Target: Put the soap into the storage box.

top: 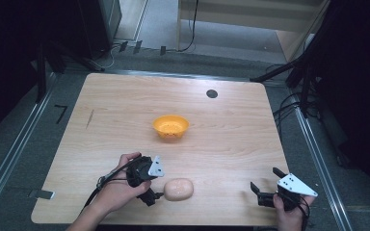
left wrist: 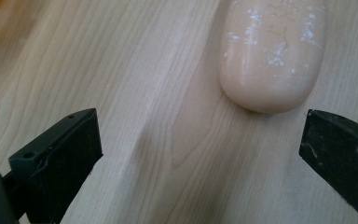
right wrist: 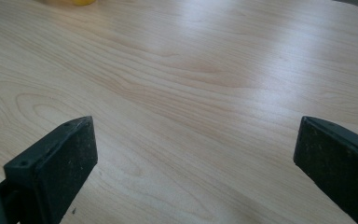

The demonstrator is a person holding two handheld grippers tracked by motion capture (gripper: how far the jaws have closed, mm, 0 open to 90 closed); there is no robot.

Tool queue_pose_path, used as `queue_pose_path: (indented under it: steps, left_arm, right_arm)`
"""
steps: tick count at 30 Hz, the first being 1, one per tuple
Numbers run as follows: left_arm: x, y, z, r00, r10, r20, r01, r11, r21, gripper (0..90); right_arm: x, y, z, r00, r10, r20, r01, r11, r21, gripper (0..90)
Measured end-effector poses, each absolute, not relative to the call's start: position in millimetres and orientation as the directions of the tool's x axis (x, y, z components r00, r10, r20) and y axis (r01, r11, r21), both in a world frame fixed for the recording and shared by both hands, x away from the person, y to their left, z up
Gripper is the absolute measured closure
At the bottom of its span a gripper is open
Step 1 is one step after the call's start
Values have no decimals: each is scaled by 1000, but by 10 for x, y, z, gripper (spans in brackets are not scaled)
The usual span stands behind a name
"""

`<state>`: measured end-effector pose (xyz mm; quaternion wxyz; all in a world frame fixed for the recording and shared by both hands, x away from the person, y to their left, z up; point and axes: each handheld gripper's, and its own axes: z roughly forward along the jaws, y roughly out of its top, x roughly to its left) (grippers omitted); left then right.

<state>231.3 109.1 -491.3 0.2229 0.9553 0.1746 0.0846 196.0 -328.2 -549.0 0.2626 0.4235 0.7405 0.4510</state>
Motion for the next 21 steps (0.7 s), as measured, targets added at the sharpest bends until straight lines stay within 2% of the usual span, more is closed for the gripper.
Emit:
queue_pose_path:
  steps: [9,21]
  left_arm:
    - [2301,924,-4953,943,326,71,263,-858,441,1]
    - [2283,788,-5004,954,294,58,240,-866,439,69]
  right_arm:
    - [1959,-3284,-5490,-504,864,-4,391,232,891,0]
    - [1962,-3284,-5491,-505,863,-6,390,234,891,0]
